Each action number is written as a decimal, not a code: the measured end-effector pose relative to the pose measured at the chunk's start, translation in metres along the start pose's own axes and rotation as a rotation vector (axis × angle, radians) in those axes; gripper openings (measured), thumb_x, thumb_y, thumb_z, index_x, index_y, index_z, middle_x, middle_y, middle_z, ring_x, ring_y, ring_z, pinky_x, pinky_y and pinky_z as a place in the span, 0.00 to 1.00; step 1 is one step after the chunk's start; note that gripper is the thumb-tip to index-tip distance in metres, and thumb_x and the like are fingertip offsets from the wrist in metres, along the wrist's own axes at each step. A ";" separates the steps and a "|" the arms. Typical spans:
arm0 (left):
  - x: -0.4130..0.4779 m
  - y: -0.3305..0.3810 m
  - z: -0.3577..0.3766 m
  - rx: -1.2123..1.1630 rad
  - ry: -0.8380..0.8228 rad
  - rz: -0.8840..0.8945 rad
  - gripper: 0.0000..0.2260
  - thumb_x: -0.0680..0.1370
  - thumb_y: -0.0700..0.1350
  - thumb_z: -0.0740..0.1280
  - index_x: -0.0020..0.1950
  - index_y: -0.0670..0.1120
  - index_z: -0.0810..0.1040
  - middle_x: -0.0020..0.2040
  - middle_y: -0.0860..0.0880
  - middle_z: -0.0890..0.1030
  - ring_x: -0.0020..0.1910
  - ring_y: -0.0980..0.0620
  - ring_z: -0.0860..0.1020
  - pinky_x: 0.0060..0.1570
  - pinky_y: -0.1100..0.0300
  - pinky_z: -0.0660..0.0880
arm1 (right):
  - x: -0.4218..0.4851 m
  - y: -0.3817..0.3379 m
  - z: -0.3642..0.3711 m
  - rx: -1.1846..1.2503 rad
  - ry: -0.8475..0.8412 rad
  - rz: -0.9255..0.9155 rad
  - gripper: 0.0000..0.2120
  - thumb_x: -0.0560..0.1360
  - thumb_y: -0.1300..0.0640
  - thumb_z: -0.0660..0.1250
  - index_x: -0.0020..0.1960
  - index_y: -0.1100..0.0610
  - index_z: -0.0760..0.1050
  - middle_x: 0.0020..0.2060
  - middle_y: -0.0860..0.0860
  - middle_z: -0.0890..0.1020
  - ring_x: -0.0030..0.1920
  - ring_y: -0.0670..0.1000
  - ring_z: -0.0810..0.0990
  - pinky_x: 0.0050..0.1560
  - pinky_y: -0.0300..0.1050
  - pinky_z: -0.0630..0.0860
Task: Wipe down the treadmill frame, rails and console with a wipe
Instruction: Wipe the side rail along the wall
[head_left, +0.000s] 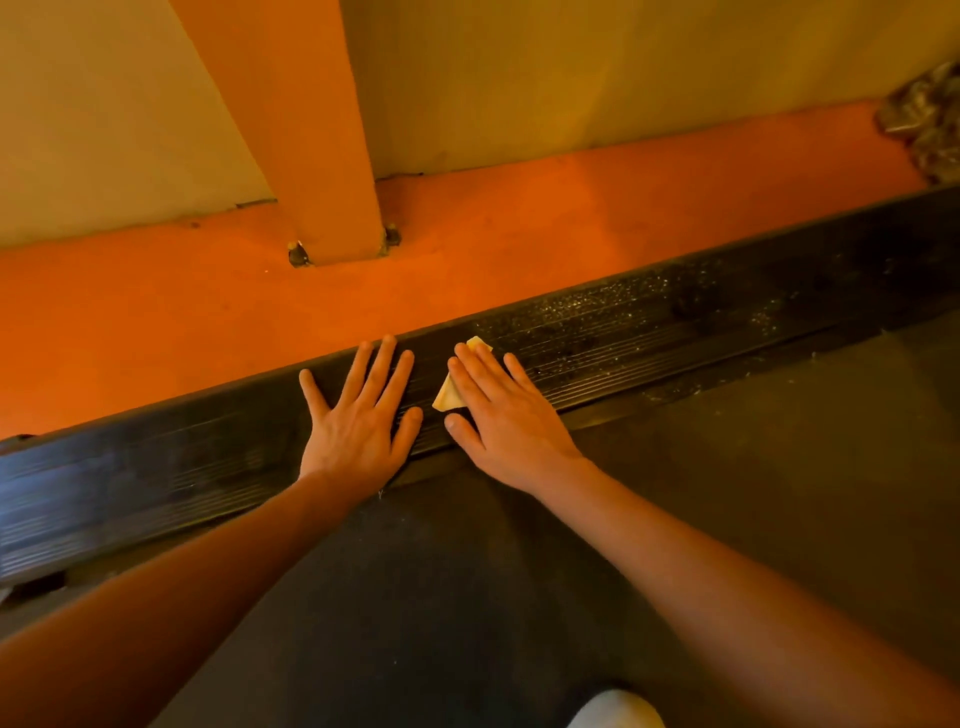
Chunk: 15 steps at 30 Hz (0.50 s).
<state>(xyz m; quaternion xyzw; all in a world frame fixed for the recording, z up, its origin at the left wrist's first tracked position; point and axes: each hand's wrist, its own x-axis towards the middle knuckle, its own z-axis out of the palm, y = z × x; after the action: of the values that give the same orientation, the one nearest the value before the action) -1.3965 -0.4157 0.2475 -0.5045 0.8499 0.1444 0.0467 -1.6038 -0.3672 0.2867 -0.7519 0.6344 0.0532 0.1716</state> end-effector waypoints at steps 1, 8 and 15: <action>0.001 0.000 0.001 0.000 0.007 0.002 0.30 0.83 0.64 0.40 0.83 0.56 0.41 0.83 0.52 0.39 0.81 0.51 0.37 0.72 0.24 0.41 | 0.005 0.002 0.000 -0.012 0.002 -0.006 0.32 0.86 0.39 0.45 0.84 0.54 0.44 0.83 0.50 0.42 0.82 0.50 0.38 0.81 0.51 0.37; 0.001 0.002 0.003 -0.025 0.040 -0.002 0.29 0.83 0.62 0.42 0.83 0.55 0.46 0.84 0.51 0.43 0.82 0.49 0.39 0.71 0.23 0.42 | 0.008 -0.004 -0.002 0.011 0.030 0.035 0.32 0.86 0.40 0.45 0.84 0.55 0.45 0.83 0.52 0.45 0.82 0.51 0.39 0.80 0.50 0.35; 0.004 0.009 0.004 -0.030 0.064 -0.016 0.28 0.83 0.59 0.43 0.83 0.53 0.51 0.84 0.48 0.48 0.82 0.45 0.44 0.71 0.23 0.44 | -0.011 -0.013 0.010 0.044 0.046 0.082 0.30 0.86 0.42 0.45 0.84 0.55 0.47 0.83 0.52 0.46 0.82 0.50 0.40 0.82 0.52 0.40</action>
<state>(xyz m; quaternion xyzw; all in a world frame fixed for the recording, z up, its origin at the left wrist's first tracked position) -1.4064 -0.4138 0.2443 -0.5162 0.8447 0.1407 0.0128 -1.5918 -0.3519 0.2832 -0.7223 0.6694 0.0291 0.1711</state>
